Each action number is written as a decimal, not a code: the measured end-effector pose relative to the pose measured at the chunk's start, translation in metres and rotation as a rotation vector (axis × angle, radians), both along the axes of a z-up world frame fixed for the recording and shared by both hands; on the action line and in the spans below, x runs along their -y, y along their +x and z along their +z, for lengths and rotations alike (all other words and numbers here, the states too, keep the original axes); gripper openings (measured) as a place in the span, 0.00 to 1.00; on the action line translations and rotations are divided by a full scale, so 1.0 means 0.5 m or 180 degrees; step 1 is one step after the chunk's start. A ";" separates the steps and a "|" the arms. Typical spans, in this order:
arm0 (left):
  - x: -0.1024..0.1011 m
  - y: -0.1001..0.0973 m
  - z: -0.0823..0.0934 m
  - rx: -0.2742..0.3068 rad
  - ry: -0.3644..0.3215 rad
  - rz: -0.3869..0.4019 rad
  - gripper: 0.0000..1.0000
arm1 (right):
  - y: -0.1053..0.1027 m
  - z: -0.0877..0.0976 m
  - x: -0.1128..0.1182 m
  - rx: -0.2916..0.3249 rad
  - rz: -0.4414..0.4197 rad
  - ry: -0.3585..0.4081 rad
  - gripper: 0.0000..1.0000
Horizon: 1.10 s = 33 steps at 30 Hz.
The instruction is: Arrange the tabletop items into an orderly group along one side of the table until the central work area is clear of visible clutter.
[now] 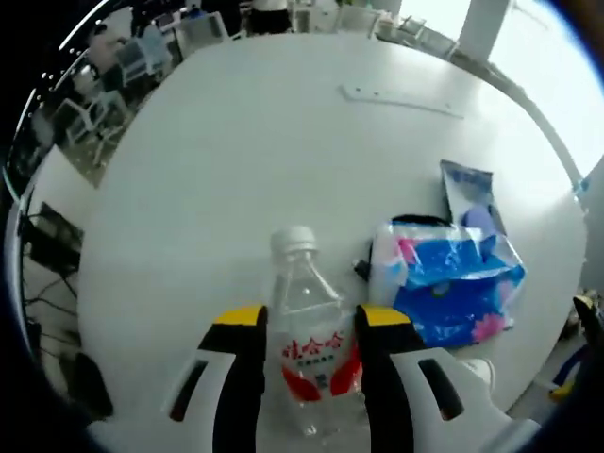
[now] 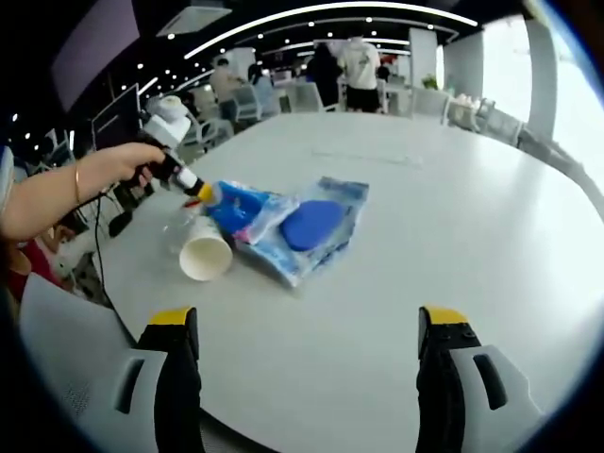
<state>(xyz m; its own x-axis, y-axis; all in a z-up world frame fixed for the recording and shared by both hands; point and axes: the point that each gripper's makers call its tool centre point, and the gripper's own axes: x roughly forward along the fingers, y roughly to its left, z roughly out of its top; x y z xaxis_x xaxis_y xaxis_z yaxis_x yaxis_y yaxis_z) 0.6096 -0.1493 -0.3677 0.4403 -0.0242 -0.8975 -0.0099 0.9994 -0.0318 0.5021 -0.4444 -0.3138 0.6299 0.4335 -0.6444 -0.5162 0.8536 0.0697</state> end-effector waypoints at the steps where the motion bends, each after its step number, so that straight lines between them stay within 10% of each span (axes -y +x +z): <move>1: 0.001 -0.001 -0.001 -0.0013 0.0045 0.0011 0.36 | -0.001 0.000 -0.001 0.0002 0.0009 -0.0007 0.95; 11: 0.000 -0.025 -0.018 -0.0245 -0.0019 0.0161 0.39 | -0.001 -0.002 0.003 -0.0002 -0.0006 -0.0044 0.95; 33: -0.003 -0.002 0.009 0.0095 -0.0116 0.0226 0.33 | -0.001 -0.008 0.001 -0.0052 -0.0017 -0.0003 0.94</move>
<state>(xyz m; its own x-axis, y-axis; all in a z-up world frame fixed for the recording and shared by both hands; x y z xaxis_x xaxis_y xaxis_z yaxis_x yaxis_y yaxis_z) 0.6086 -0.1475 -0.3633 0.4685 -0.0245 -0.8831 -0.0790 0.9944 -0.0695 0.5014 -0.4449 -0.3180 0.6214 0.4296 -0.6552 -0.5106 0.8564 0.0772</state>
